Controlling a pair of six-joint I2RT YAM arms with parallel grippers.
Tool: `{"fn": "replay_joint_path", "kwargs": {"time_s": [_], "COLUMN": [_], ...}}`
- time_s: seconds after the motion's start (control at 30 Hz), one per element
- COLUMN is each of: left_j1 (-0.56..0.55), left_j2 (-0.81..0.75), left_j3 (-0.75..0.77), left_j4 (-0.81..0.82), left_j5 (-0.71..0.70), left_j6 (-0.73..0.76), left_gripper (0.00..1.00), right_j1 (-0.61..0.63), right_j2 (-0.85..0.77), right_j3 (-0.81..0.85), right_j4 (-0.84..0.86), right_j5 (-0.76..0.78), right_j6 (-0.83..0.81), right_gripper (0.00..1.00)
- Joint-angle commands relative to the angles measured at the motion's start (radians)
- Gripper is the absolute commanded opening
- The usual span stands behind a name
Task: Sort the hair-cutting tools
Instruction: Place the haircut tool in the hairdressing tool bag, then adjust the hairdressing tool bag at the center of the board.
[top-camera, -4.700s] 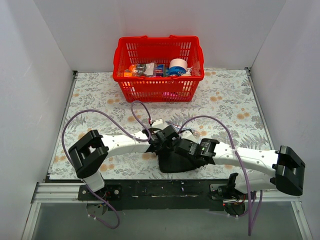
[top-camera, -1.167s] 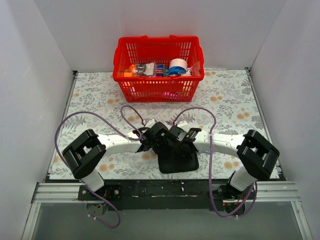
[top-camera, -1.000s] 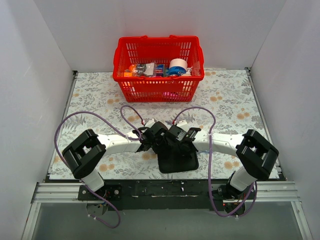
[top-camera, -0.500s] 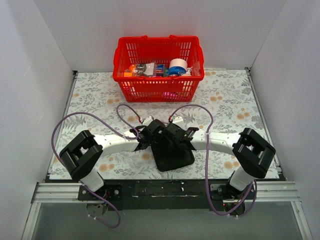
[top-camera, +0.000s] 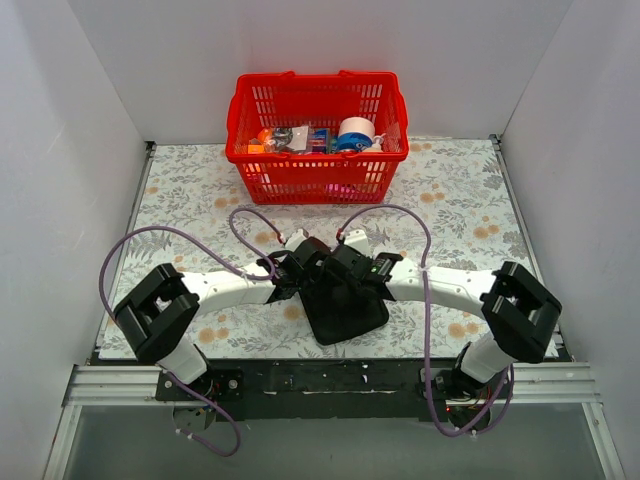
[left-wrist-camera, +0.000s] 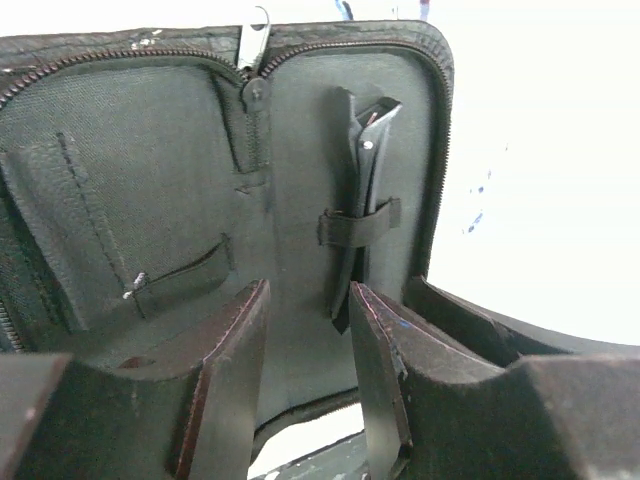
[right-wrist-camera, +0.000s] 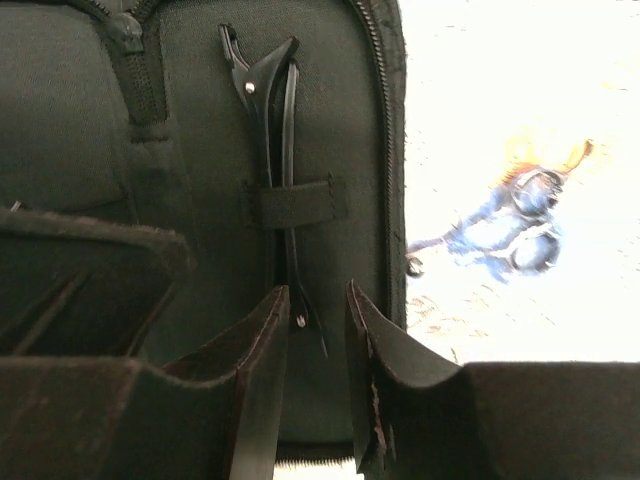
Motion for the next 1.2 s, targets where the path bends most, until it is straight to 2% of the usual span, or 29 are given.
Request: {"fn": "replay_joint_path", "kwargs": {"time_s": [0.0, 0.17, 0.33, 0.47, 0.53, 0.73, 0.9, 0.97, 1.03, 1.17], "left_j1": [-0.087, -0.087, -0.084, -0.065, -0.029, 0.089, 0.154, 0.186, 0.212, 0.269], "left_j2": [0.055, 0.046, 0.023, -0.009, -0.047, -0.191, -0.19, -0.158, -0.137, -0.107], "left_j3": [-0.041, -0.001, 0.057, 0.114, 0.133, 0.163, 0.217, 0.234, 0.243, 0.203], "left_j4": [-0.134, -0.174, -0.233, -0.341, -0.373, -0.422, -0.442, -0.453, -0.451, -0.395], "left_j5": [-0.028, -0.059, -0.114, -0.203, -0.234, -0.261, -0.289, -0.28, -0.274, -0.242], "left_j6": [-0.007, 0.005, 0.033, 0.062, 0.085, 0.145, 0.232, 0.249, 0.275, 0.314], "left_gripper": [0.37, 0.37, 0.37, 0.39, 0.4, 0.42, 0.46, 0.52, 0.66, 0.76], "right_j1": [0.043, 0.098, 0.126, 0.125, 0.126, 0.126, 0.126, 0.126, 0.126, 0.126], "right_j2": [-0.163, -0.223, -0.325, -0.398, -0.444, -0.567, -0.605, -0.613, -0.644, -0.728], "right_j3": [0.189, 0.191, 0.115, 0.037, -0.012, -0.176, -0.251, -0.283, -0.314, -0.435], "right_j4": [0.159, 0.068, -0.019, -0.126, -0.166, -0.15, -0.157, -0.167, -0.147, -0.029], "right_j5": [0.07, 0.079, 0.139, 0.194, 0.19, 0.125, 0.099, 0.096, 0.085, 0.05], "right_j6": [-0.005, 0.013, 0.079, 0.183, 0.225, 0.311, 0.364, 0.392, 0.421, 0.447], "right_gripper": [0.37, 0.4, 0.43, 0.52, 0.53, 0.54, 0.58, 0.61, 0.66, 0.74]}}
